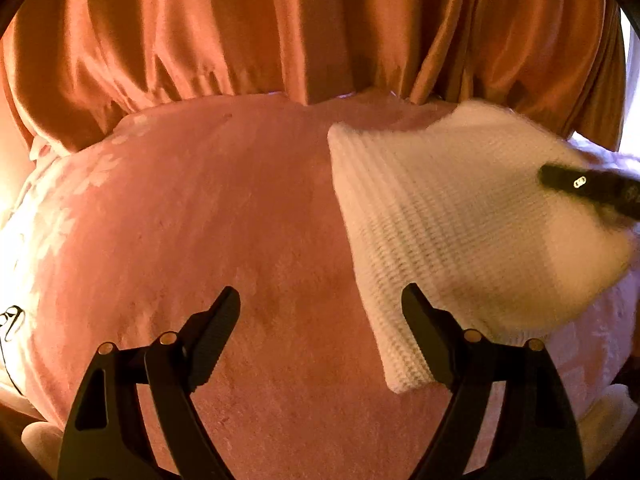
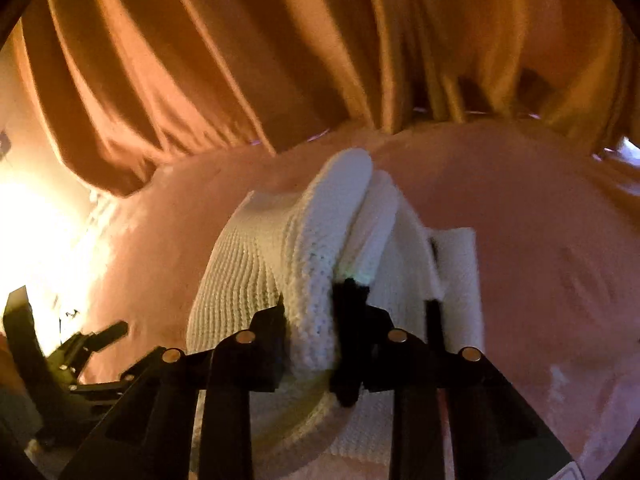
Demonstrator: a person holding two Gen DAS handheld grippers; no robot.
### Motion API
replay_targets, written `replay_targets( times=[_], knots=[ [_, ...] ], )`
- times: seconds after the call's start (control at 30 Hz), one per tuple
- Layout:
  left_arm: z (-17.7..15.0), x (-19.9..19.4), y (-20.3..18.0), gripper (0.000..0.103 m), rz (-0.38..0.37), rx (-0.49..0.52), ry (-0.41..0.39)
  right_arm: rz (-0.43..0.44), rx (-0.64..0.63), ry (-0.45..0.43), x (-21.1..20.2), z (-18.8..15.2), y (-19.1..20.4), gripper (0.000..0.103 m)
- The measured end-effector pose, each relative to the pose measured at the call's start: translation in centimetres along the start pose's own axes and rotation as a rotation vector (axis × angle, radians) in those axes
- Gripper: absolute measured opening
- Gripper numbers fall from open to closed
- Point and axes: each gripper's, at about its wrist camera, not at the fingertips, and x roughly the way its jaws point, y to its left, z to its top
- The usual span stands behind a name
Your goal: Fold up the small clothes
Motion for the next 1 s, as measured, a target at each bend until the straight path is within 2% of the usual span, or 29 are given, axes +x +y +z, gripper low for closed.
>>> replay_targets(
  times=[0.1, 0.17, 0.27, 0.37, 0.47, 0.57, 0.6, 0.63, 0.67, 0.73, 0.83, 0.9, 1.0],
  knots=[
    [-0.2, 0.3, -0.7, 0.081, -0.011, 0.011, 0.011, -0.125, -0.017, 0.089, 2.8, -1.9, -1.8, 0.026],
    [-0.3, 0.5, -1.3, 0.081, -0.016, 0.018, 0.017, -0.155, 0.003, 0.170, 5.6, -3.7, -3.4, 0.029],
    [-0.6, 0.8, -2.1, 0.081, -0.016, 0.035, 0.026, -0.104, 0.065, 0.135, 4.5, -3.9, -3.9, 0.032],
    [-0.7, 1.2, -2.7, 0.081, -0.013, 0.054, 0.035, -0.112, 0.038, 0.097, 2.3, -3.4, -2.6, 0.038],
    [-0.8, 1.4, -3.1, 0.081, -0.016, 0.053, 0.039, -0.109, 0.011, 0.096, 1.2, -4.1, -1.6, 0.054],
    [-1.0, 1.5, -3.3, 0.081, -0.015, 0.056, 0.042, -0.130, -0.018, 0.135, 1.5, -5.4, -1.0, 0.058],
    [-1.1, 1.6, -3.4, 0.081, -0.015, 0.057, 0.044, -0.142, -0.027, 0.147, 1.7, -6.1, -1.2, 0.053],
    [-1.1, 1.6, -3.4, 0.081, -0.015, 0.056, 0.047, -0.142, -0.030, 0.158, 2.0, -6.5, -1.4, 0.045],
    [-1.2, 1.7, -3.5, 0.081, -0.015, 0.058, 0.050, -0.130, -0.023, 0.160, 2.0, -6.9, -1.6, 0.019],
    [-1.3, 1.7, -3.6, 0.081, -0.013, 0.064, 0.056, -0.101, 0.008, 0.120, 0.7, -7.2, -1.8, 0.016],
    [-1.6, 1.6, -3.7, 0.081, -0.010, 0.071, 0.057, -0.114, 0.033, 0.024, -2.4, -6.7, -2.2, 0.014],
    [-1.7, 1.7, -3.7, 0.081, -0.013, 0.068, 0.060, -0.116, 0.049, 0.037, -2.7, -7.0, -3.0, 0.014],
    [-1.9, 1.9, -3.9, 0.081, -0.018, 0.068, 0.066, -0.167, 0.039, 0.170, 1.0, -9.2, -4.1, 0.018]
  ],
)
